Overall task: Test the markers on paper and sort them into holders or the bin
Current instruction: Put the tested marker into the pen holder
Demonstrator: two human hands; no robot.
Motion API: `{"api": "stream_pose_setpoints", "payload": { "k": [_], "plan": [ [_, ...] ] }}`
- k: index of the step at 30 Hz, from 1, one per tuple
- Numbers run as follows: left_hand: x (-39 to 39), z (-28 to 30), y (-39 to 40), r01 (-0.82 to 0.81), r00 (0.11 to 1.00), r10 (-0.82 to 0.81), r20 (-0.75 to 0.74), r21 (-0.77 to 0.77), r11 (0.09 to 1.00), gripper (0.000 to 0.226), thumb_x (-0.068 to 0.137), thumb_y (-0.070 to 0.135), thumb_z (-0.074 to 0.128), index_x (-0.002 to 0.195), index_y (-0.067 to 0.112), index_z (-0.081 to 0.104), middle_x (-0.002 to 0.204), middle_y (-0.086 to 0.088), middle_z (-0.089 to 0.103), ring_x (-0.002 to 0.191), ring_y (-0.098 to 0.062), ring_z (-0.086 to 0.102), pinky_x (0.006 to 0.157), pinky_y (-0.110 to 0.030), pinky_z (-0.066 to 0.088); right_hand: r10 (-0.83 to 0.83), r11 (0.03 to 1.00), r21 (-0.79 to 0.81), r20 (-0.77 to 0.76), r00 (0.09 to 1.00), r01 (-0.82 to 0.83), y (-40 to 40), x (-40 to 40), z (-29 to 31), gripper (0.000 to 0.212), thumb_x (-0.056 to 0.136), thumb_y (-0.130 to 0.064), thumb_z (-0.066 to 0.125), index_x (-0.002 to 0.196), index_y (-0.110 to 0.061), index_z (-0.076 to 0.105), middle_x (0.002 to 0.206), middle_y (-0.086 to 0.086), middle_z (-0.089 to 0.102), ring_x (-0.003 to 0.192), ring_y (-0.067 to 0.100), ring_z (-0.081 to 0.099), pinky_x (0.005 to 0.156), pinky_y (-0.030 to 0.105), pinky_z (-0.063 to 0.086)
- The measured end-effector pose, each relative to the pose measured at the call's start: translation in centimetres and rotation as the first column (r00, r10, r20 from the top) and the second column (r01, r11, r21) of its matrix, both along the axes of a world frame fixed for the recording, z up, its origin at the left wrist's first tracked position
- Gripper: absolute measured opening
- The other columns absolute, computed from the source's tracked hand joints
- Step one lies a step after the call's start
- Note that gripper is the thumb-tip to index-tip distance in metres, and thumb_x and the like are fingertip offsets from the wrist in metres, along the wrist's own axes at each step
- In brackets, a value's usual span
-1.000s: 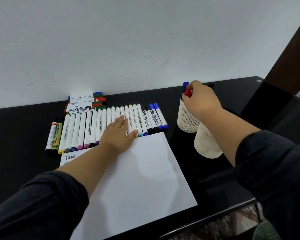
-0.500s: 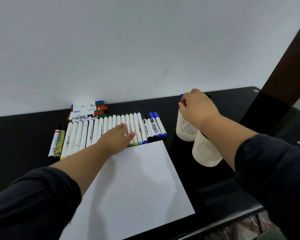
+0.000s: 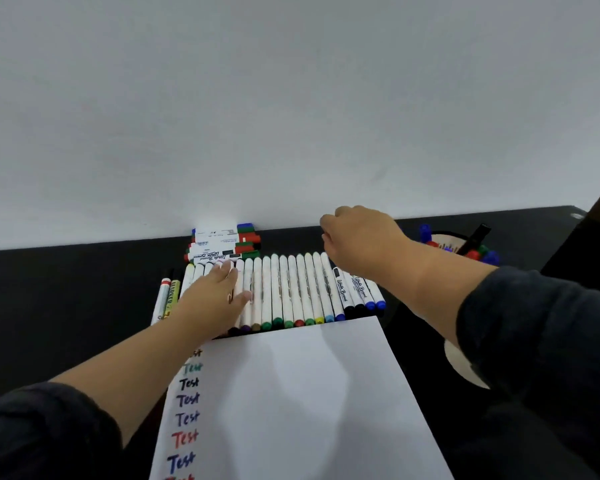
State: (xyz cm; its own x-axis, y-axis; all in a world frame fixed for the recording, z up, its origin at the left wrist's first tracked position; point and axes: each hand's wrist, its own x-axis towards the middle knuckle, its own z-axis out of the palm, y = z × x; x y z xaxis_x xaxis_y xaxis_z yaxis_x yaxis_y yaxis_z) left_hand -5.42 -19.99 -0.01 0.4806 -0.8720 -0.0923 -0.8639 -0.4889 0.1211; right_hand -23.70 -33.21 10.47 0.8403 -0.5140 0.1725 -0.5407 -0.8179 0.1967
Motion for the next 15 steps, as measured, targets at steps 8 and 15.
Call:
{"api": "stream_pose_setpoints", "payload": {
  "k": [8, 15],
  "plan": [
    [3.8, -1.0, 2.8, -0.020, 0.999, 0.018, 0.028, 0.060, 0.998, 0.068, 0.097, 0.054, 0.023, 0.151, 0.019, 0.000, 0.157, 0.003, -0.011, 0.144, -0.012, -0.007, 0.113, -0.030, -0.002, 0.122, 0.992, 0.048, -0.032, 0.992, -0.121, 0.3, 7.2, -3.2, 0.027, 0.100, -0.022, 0.035, 0.123, -0.012, 0.047, 0.089, 0.001, 0.036, 0.081, 0.019, 0.037, 0.064, 0.031, 0.032],
    [4.6, -2.4, 3.7, 0.012, 1.000, -0.012, -0.013, -0.028, 1.000, 0.068, 0.096, 0.056, 0.021, 0.150, 0.022, 0.000, 0.157, 0.006, -0.008, 0.143, -0.007, -0.007, 0.103, -0.021, -0.009, 0.153, 0.977, 0.151, -0.022, 0.988, -0.148, -1.3, 12.3, -6.5, 0.030, 0.097, -0.014, 0.041, 0.126, -0.017, 0.049, 0.106, 0.006, 0.052, 0.091, 0.021, 0.051, 0.070, 0.033, 0.043]
  ]
}}
